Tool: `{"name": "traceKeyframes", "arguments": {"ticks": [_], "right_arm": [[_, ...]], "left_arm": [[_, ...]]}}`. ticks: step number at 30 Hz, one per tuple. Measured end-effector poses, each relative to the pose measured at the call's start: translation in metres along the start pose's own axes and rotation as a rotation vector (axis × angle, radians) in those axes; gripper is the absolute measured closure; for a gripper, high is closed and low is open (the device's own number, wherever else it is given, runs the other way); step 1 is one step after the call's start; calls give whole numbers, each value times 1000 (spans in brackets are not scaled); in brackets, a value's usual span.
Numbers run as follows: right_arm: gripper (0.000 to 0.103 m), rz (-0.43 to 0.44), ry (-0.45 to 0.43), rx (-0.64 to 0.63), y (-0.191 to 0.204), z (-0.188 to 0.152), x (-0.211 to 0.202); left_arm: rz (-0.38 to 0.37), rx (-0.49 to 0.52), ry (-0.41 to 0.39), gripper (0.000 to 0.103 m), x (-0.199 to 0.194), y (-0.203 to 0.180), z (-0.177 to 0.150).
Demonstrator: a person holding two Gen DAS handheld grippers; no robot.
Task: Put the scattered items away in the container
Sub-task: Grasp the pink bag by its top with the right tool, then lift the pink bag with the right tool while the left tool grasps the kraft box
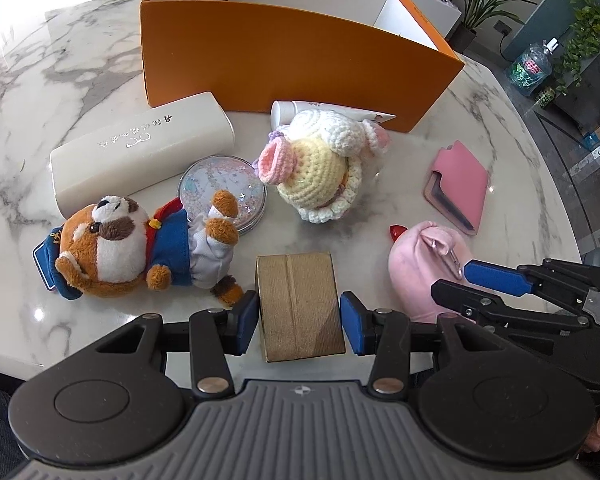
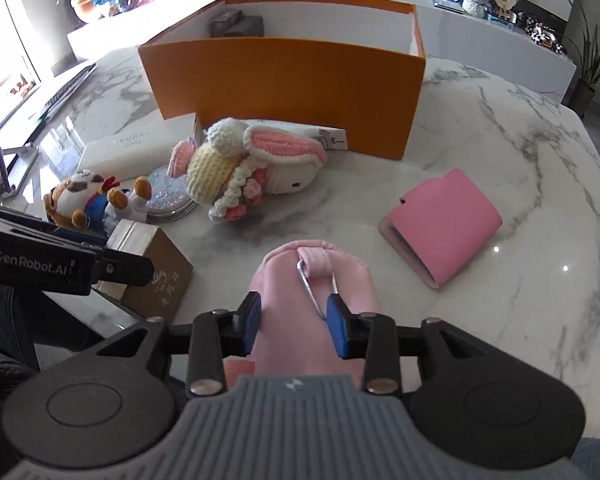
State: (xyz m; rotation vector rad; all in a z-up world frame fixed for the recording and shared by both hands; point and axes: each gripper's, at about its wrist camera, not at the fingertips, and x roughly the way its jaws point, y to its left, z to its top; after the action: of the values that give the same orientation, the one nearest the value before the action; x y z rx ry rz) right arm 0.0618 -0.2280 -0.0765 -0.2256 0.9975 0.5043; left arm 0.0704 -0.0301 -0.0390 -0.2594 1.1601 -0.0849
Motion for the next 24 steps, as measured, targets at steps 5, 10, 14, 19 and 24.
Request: {"name": "traceKeyframes", "arguments": {"ticks": [5, 10, 14, 19, 24], "right_arm": [[63, -4, 56, -20, 5, 16, 10], [63, -18, 92, 26, 1, 31, 17], [65, -57, 119, 1, 2, 39, 31], [77, -54, 125, -14, 2, 42, 36], [78, -3, 57, -55, 9, 53, 11]], "left_arm": [[6, -8, -6, 52, -3, 5, 1], [3, -6, 0, 52, -1, 7, 2], [1, -5, 0, 52, -1, 8, 3], [-6, -11, -2, 52, -1, 11, 3], [-13, -15, -13, 52, -3, 12, 5]]}}
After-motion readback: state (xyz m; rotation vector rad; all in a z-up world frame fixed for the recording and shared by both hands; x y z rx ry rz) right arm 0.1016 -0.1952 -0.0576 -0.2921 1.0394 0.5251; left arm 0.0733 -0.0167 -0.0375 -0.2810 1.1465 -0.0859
